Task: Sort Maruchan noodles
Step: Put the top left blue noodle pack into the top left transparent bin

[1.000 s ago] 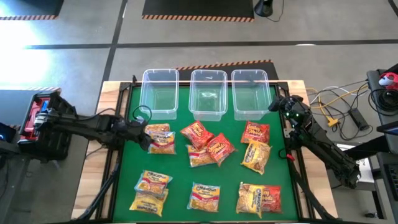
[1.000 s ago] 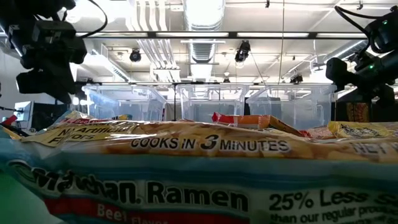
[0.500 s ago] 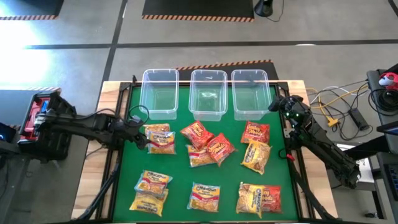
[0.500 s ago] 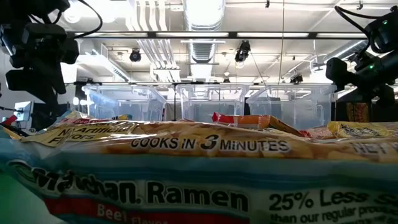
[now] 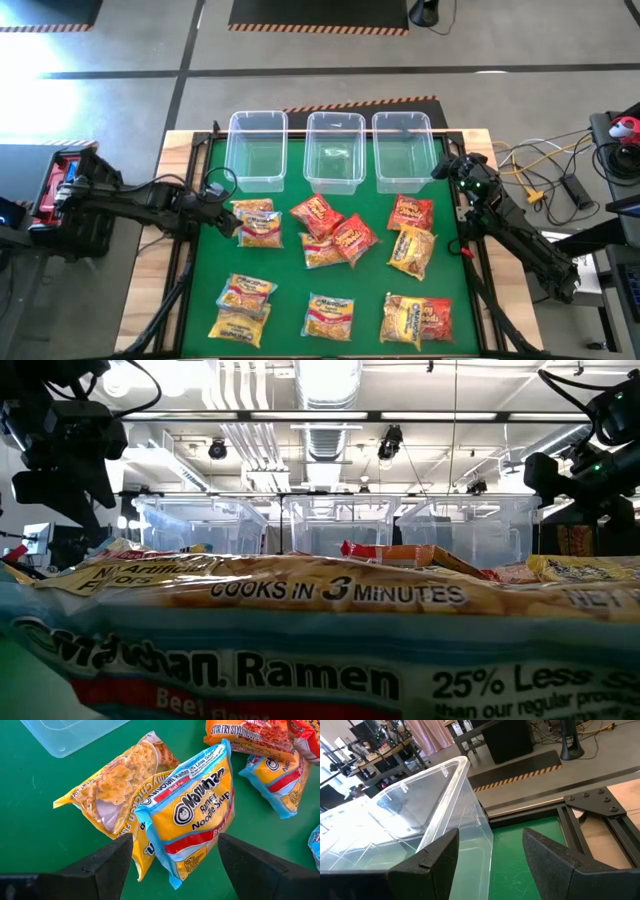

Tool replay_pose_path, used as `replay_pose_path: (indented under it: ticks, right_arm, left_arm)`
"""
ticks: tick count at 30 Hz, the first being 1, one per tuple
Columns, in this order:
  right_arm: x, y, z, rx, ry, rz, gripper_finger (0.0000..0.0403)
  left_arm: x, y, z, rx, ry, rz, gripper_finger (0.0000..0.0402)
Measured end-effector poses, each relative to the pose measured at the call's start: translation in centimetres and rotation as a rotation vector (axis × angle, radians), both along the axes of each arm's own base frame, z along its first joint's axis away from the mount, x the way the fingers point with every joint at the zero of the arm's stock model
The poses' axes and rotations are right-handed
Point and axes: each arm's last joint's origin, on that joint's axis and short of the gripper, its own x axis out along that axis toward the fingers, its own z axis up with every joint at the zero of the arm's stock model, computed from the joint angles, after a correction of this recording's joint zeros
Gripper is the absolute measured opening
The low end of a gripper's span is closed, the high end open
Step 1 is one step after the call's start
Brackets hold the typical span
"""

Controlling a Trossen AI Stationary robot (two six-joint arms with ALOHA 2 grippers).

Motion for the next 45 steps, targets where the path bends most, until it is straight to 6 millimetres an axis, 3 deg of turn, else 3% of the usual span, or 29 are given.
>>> replay_pose_path:
  ticks: [8,13,19,24,45]
  right_arm:
    - [0.0,0.0,0.0,0.0,0.0,0.0,0.0208]
    - [0.0,0.0,0.0,0.0,0.0,0.0,0.0208]
    - [0.0,0.0,0.0,0.0,0.0,0.0,0.0208]
    - [0.0,0.0,0.0,0.0,0.0,0.0,0.0208]
    - [0.0,0.0,0.0,0.0,0.0,0.0,0.0208]
  left_arm:
    - [0.1,0.0,0.0,-0.002,-0.001,0.006,0.0276]
    - [0.5,0.2,0.4,0.108,-0.053,-0.017,0.0276]
    - [0.7,0.1,0.3,0.034,-0.071,0.037,0.0276]
    - [0.3,0.1,-0.8,-0.015,-0.04,0.066,0.0276]
    - [1.4,0.1,-7.1,-0.104,-0.274,0.052,0.0276]
